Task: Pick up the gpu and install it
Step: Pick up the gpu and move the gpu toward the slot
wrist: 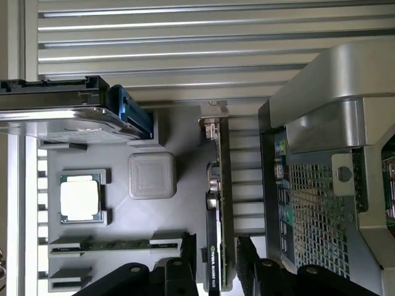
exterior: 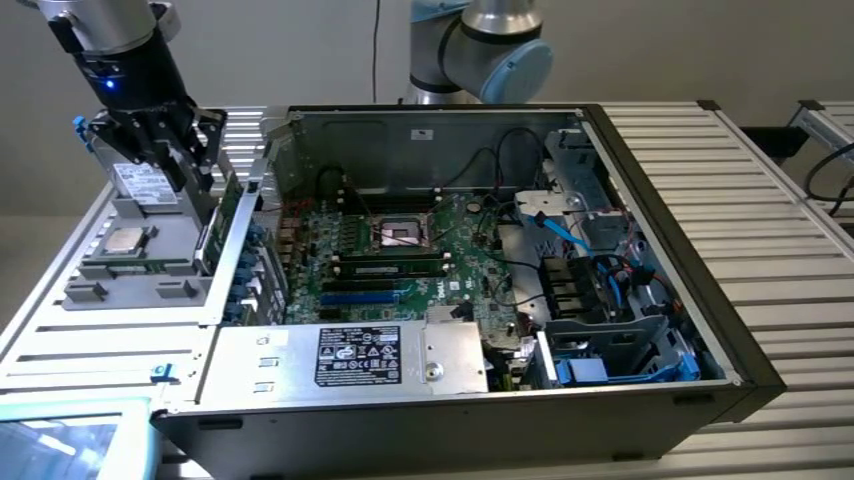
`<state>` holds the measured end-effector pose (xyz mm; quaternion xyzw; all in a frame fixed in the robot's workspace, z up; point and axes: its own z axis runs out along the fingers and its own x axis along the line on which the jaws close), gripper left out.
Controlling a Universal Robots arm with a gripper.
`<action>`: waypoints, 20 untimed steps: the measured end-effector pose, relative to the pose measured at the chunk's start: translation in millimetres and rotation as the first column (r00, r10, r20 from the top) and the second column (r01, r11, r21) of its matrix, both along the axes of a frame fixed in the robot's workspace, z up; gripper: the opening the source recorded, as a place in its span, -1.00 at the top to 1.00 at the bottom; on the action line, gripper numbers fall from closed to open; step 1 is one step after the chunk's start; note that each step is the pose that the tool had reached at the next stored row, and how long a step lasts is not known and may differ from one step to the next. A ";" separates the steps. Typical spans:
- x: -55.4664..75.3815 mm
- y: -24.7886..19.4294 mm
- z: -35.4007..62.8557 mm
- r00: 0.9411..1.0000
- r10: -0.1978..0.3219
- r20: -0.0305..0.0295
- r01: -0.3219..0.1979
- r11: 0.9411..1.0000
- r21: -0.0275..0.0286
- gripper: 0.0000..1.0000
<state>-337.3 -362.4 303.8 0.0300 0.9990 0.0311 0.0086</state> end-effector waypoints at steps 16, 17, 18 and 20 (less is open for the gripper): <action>0.0 0.5 -29.1 1.000 0.000 0.000 0.000 1.000 0.000 0.19; -0.1 0.5 -30.9 1.000 0.000 0.000 0.000 1.000 0.000 0.19; 0.0 0.6 -32.7 1.000 0.000 0.000 0.000 1.000 0.000 0.19; 0.0 0.6 -36.4 1.000 0.000 0.000 0.000 1.000 0.000 0.19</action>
